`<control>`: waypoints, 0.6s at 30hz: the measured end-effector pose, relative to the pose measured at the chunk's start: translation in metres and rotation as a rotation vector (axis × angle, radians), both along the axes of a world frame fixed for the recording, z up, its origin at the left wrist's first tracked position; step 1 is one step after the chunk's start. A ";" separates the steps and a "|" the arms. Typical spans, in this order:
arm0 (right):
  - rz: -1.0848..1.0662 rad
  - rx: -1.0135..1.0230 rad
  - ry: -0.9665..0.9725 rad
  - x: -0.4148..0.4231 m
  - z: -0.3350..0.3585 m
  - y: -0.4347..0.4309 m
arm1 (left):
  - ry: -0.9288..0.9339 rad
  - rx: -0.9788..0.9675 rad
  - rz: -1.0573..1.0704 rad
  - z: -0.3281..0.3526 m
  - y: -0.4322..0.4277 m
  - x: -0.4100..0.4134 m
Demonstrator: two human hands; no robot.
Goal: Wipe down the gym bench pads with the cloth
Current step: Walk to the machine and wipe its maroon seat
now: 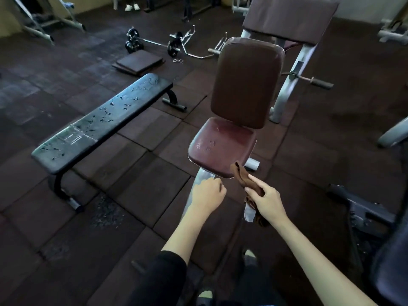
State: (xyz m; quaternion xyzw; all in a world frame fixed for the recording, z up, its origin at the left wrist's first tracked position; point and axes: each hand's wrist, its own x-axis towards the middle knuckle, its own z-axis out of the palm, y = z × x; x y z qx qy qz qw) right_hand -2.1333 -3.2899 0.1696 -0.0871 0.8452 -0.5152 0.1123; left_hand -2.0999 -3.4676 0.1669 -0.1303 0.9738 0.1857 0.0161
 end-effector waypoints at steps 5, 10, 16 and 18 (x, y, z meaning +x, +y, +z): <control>0.074 0.034 -0.008 -0.089 -0.022 -0.003 | -0.048 -0.016 0.102 -0.017 0.002 -0.056; 0.245 0.078 -0.003 -0.183 -0.042 -0.005 | -0.070 0.049 0.304 -0.050 0.014 -0.123; 0.492 0.202 -0.007 -0.274 -0.059 0.005 | -0.118 0.172 0.549 -0.075 0.049 -0.182; 0.522 0.206 -0.006 -0.292 -0.066 0.005 | -0.134 0.181 0.590 -0.084 0.058 -0.192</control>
